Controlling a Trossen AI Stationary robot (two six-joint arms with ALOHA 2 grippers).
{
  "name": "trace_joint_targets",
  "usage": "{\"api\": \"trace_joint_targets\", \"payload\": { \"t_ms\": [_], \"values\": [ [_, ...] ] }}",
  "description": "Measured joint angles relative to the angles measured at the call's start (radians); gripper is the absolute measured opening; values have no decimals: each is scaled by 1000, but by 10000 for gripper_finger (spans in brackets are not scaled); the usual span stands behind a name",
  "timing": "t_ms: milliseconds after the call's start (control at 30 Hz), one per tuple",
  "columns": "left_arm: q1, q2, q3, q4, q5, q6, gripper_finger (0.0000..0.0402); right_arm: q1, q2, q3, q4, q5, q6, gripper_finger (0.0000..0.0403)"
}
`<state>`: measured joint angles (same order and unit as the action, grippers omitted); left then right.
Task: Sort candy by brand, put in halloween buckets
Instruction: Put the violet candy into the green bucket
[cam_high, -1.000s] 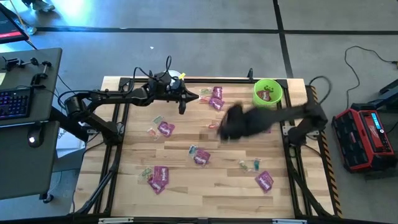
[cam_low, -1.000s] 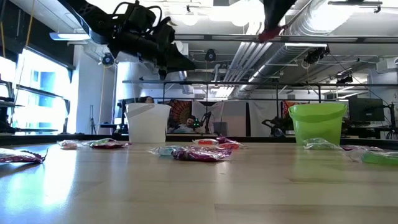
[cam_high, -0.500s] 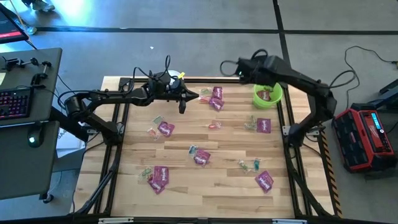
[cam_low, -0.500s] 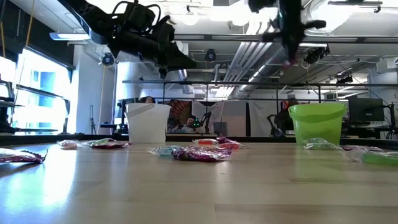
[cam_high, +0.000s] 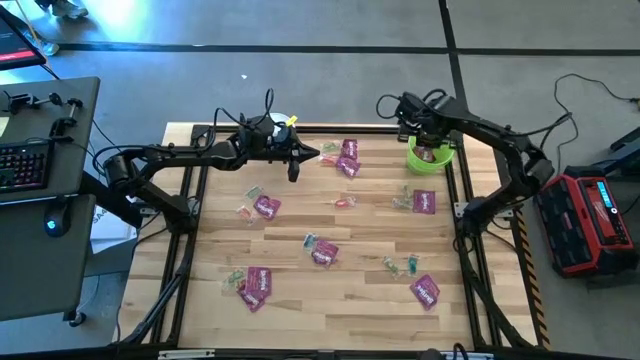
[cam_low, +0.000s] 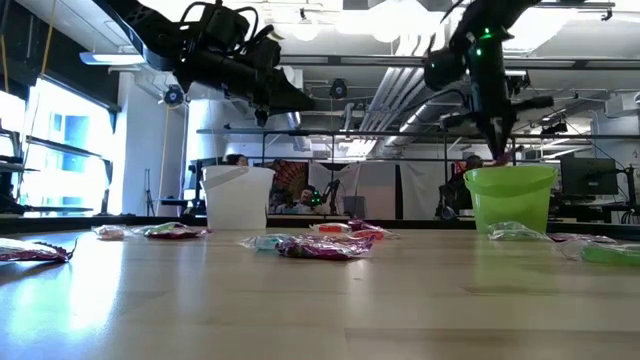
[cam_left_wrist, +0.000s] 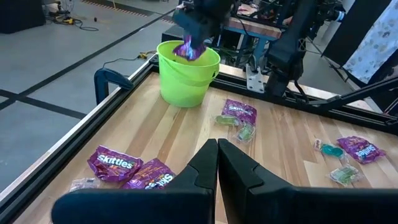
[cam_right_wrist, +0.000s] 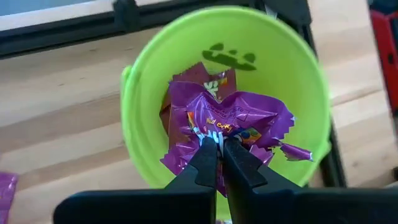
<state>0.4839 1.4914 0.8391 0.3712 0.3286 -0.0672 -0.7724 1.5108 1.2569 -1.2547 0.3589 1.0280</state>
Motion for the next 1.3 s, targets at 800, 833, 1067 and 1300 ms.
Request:
{"api": "trace_joint_targets", "payload": {
  "t_ms": [800,833,1067,1300],
  "values": [
    [3,0,0,-9,-22,-43,3,-100,0,89,-39,-78,-426,177],
    [6,0,0,-9,-18,-42,3,-94,-1,111,-43,-78,-453,174],
    [16,0,0,-39,-3,-32,3,9,-76,83,116,-55,-557,59],
    [16,-10,0,-81,3,5,3,165,-175,-24,353,-79,-563,17]
  ]
}}
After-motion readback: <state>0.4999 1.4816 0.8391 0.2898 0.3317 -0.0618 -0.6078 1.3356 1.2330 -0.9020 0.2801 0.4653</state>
